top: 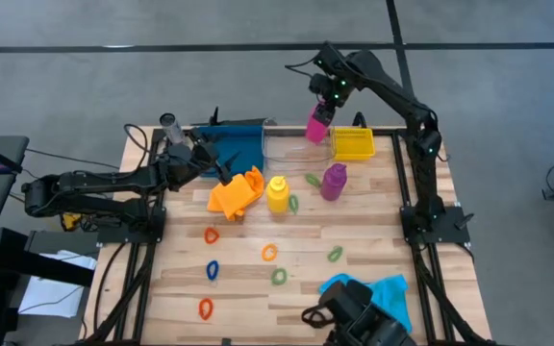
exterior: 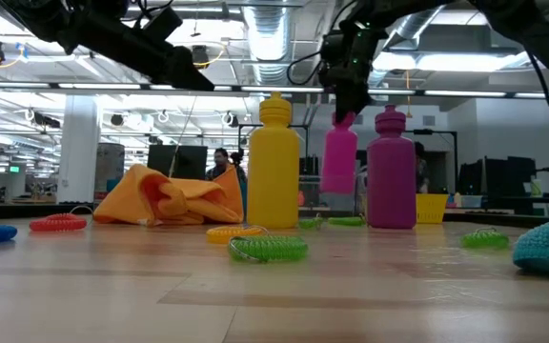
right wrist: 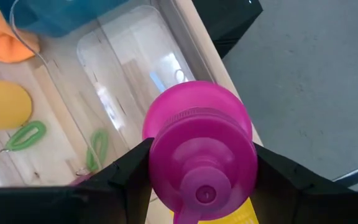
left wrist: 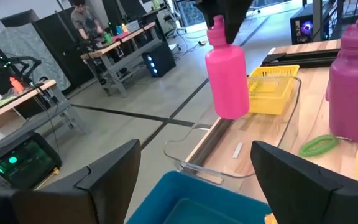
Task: Pick & Place Sports Items
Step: Put the pink tumbler into the transparent bin
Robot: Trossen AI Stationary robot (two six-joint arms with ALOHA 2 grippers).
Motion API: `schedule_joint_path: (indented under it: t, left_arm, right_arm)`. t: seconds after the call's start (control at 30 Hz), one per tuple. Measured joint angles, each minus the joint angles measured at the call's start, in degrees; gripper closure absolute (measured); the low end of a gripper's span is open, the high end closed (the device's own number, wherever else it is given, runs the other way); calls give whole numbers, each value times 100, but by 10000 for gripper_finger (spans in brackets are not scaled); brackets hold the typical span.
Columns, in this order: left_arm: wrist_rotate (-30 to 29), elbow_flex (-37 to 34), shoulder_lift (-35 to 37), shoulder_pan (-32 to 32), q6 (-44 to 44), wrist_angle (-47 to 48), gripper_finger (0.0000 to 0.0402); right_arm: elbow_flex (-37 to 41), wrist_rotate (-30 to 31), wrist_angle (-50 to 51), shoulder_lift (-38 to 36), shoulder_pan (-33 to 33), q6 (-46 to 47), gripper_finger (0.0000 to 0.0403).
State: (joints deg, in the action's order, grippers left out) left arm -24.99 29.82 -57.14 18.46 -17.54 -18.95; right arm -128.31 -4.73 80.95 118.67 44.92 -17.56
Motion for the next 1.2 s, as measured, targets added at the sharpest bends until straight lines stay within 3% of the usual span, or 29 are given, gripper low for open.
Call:
schedule_joint_path:
  t: [0.53,0.83,1.2]
  left_arm:
    - [1,-2,0,-2,109,101,101]
    - [0,-2,0,-2,109,99,101]
    - [2,-2,0,-2,109,98,101]
  right_arm:
    - [973,5,-474,-4,21,-3,200]
    - [1106,98,-533,-4,21,-4,200]
    - [1106,122,-643,-4,25,-3,157]
